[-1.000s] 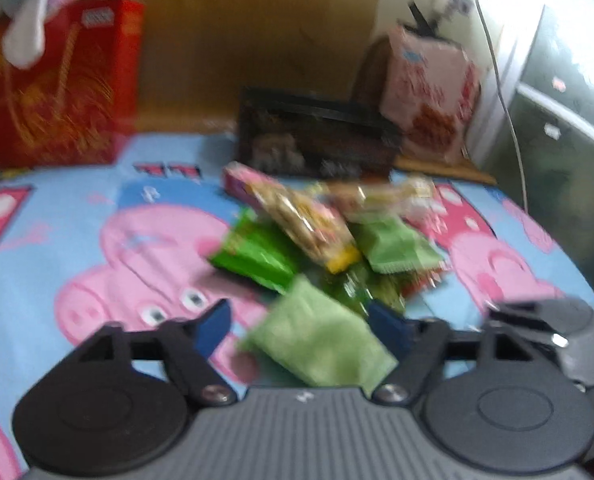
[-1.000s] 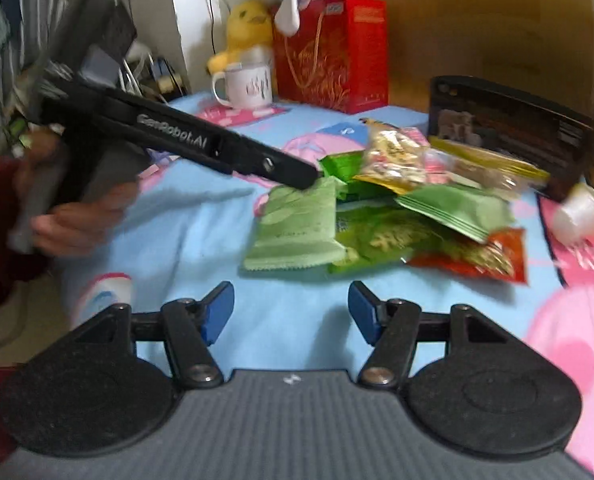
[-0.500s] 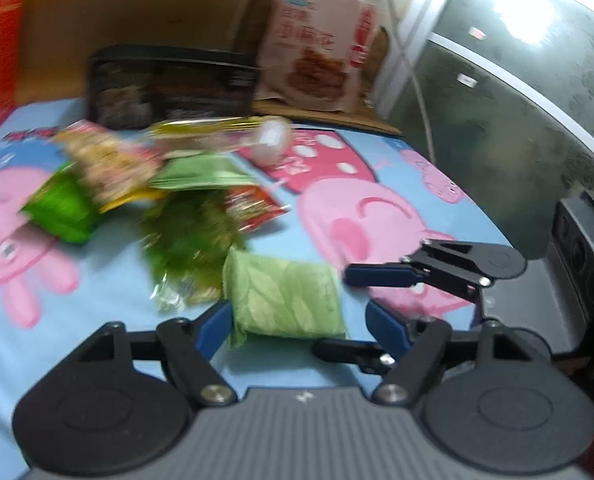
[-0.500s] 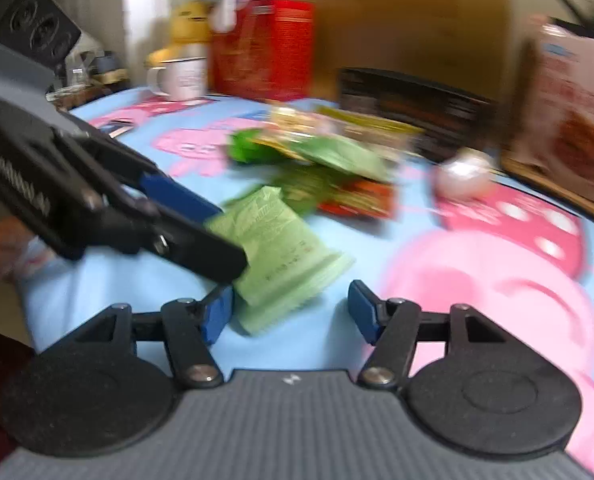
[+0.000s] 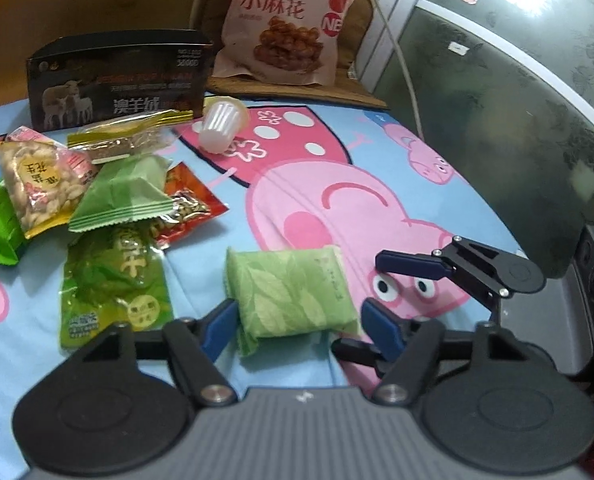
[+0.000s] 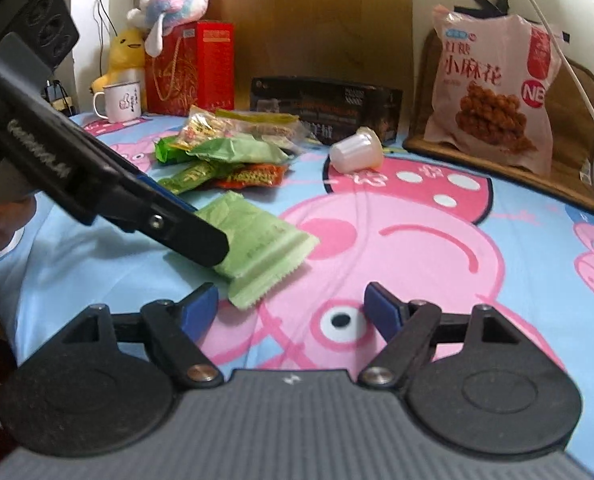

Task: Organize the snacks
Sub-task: 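Carry the green pastry packet into the dark tin box and open the left tool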

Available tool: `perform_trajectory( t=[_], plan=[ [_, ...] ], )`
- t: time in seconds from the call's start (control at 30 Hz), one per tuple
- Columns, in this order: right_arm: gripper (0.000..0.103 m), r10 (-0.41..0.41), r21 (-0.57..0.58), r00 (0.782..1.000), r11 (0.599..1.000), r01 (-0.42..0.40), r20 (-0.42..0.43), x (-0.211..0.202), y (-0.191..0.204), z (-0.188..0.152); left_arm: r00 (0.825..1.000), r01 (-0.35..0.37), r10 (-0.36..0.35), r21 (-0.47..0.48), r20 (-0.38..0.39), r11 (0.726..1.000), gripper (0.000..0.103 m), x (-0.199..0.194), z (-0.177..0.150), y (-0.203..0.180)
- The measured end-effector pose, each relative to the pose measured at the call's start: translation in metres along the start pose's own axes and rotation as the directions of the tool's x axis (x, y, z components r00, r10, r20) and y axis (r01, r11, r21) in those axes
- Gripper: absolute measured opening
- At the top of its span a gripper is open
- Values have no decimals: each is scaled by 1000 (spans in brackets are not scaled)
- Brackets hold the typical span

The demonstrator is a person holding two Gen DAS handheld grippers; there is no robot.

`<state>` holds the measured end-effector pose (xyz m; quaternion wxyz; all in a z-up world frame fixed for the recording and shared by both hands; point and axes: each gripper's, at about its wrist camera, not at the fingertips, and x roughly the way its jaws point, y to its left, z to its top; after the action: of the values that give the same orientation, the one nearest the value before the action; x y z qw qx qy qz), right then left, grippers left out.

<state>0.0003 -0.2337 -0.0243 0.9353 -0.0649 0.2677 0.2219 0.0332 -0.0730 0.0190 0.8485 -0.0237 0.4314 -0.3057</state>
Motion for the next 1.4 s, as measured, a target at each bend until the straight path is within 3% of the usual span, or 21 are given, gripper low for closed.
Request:
perform_trajectory(
  t=[0.13,0.2,0.27,0.4,0.57,0.7,0.83,0.97,1.07,1.2,1.27,1.33,1.4],
  plan=[
    [80,32,-67,999,997,-32,6,5,11,2,999,-27,27,9,-36,1000,45,6,3,2],
    [54,86,-63,996,994,-86,-7,6,10,7,999,-15,15,-3,-47,1000,42,6,3,3],
    [40,88,-57,996,994,-88,-10,8,8,11,999,-17,17,10,-39,1000,36,2,6,1],
    [40,121,-33,993,992,-121,13,8,-1,31,999,-53,52,43,10,998,36,-12,29,1],
    [40,111,-119,988,988,-98,110,31,-21,95,981,-154,145,59,133,986,39,-23,106,15],
    [40,90,-137,987,988,-72,131,79,-49,160,951,-251,241,31,195,967,43,0,174,45],
    [42,44,-94,995,995,-36,90,140,-68,194,936,-289,294,-55,192,956,43,37,210,85],
    [57,2,-64,995,998,4,97,158,-70,192,942,-258,284,-157,180,953,43,57,210,113],
    [59,10,-38,992,999,-5,128,139,-72,177,943,-237,267,-163,199,958,43,50,197,114],
    [64,-29,139,995,990,15,100,110,-91,143,929,-217,254,-159,268,963,45,23,170,104],
    [64,-9,222,998,975,-4,57,103,-100,123,919,-240,275,-155,282,958,45,13,155,93],
    [64,22,313,1000,949,-25,11,102,-106,109,899,-308,337,-142,279,941,45,13,142,79],
    [65,83,435,996,898,-66,-20,109,-113,97,873,-383,402,-124,275,916,45,15,130,64]
  ],
)
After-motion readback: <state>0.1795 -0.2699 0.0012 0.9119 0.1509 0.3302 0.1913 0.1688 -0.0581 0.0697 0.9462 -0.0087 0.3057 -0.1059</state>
